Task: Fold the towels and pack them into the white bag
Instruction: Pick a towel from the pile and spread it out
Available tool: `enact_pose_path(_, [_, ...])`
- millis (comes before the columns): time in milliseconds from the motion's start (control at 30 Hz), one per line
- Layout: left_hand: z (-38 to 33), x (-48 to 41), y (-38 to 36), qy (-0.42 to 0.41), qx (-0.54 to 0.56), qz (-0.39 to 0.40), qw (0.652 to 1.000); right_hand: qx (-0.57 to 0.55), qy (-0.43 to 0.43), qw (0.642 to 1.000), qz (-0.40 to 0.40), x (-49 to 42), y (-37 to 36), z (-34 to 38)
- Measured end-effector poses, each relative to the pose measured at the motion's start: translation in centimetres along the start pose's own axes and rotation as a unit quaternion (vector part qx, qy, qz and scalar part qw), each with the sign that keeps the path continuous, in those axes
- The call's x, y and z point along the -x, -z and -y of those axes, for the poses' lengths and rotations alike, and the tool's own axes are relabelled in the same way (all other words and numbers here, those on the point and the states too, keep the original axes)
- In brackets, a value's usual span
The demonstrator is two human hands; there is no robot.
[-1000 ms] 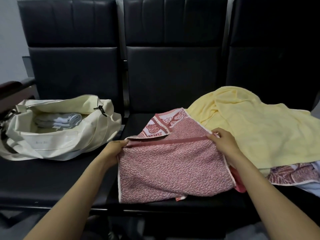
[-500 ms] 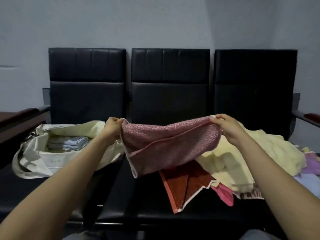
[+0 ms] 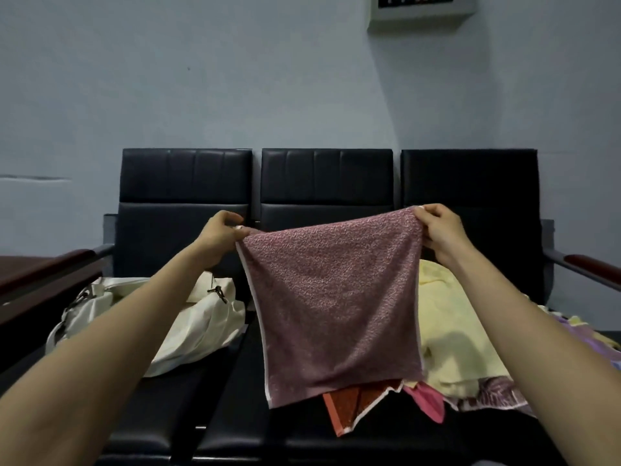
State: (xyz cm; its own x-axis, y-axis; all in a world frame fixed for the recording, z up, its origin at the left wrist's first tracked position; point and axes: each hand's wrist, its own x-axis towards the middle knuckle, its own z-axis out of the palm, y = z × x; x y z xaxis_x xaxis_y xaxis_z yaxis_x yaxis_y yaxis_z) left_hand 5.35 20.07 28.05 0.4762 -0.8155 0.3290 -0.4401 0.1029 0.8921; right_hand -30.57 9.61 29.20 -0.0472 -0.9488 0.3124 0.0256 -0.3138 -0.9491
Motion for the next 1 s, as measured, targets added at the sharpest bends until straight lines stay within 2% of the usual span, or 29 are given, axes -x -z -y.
enact_pose_path(100, [-0.9, 0.3, 0.3, -0.020, -0.175, -0.019, 0.984, 0.029, 0.025, 0.999, -0.004, 0.0, 0.1, 1.0])
enact_pose_path(167, [-1.7, 0.7, 0.1, -0.004, -0.189, -0.007, 0.982, 0.033, 0.019, 0.999, -0.011, -0.2, 0.1, 1.4])
enact_pose_path(233, [-2.5, 0.8, 0.1, 0.071, -0.043, 0.025, 0.996, 0.020, -0.006, 1.000, -0.020, -0.6, 0.3, 1.6])
enact_pose_path(267, [-3.0, 1.0, 0.2, 0.129, 0.084, 0.062, 0.986, 0.006, -0.021, 1.000, -0.021, -0.7, 0.4, 1.7])
enact_pose_path(300, [-3.5, 1.3, 0.4, 0.176, 0.202, 0.100, 0.958, -0.014, -0.039, 0.999, -0.014, -0.7, 0.6, 1.8])
enact_pose_path(333, [-3.7, 1.3, 0.5, 0.200, 0.275, 0.125, 0.932, -0.038, -0.055, 0.998, 0.004, -0.6, 0.8, 1.9])
enact_pose_path(367, [-3.7, 1.2, 0.6, 0.198, 0.305, 0.141, 0.921, -0.059, -0.067, 0.995, 0.032, -0.5, 1.0, 2.2])
enact_pose_path(433, [-3.0, 0.9, 0.3, 0.143, 0.296, 0.145, 0.933, -0.079, -0.066, 0.990, 0.093, -0.1, 1.2, 2.4])
enact_pose_path(500, [-2.4, 1.2, -0.5, 0.095, 0.241, 0.105, 0.960, -0.059, -0.042, 0.989, 0.127, 0.0, 1.1, 2.3])
enact_pose_path(633, [-0.7, 0.9, -0.9, 0.035, 0.090, 0.016, 0.995, 0.033, -0.003, 0.994, 0.104, -0.2, 0.7, 1.6])
enact_pose_path(767, [0.3, 0.1, -0.7, 0.028, -0.022, -0.040, 0.999, 0.069, -0.005, 0.995, 0.077, -0.8, 1.0, 0.4])
enact_pose_path(833, [0.2, -0.2, -0.8, 0.046, 0.012, -0.031, 0.998, 0.094, 0.003, 0.994, 0.054, -1.2, 1.2, -0.3])
enact_pose_path(933, [-1.1, 0.2, -0.7, 0.085, 0.162, 0.059, 0.981, 0.128, -0.016, 0.990, 0.061, -2.0, 1.3, -0.7])
enact_pose_path(1000, [-1.3, 0.5, -0.5, 0.063, 0.156, 0.106, 0.980, 0.023, -0.078, 0.993, 0.089, -2.2, 1.2, -0.4])
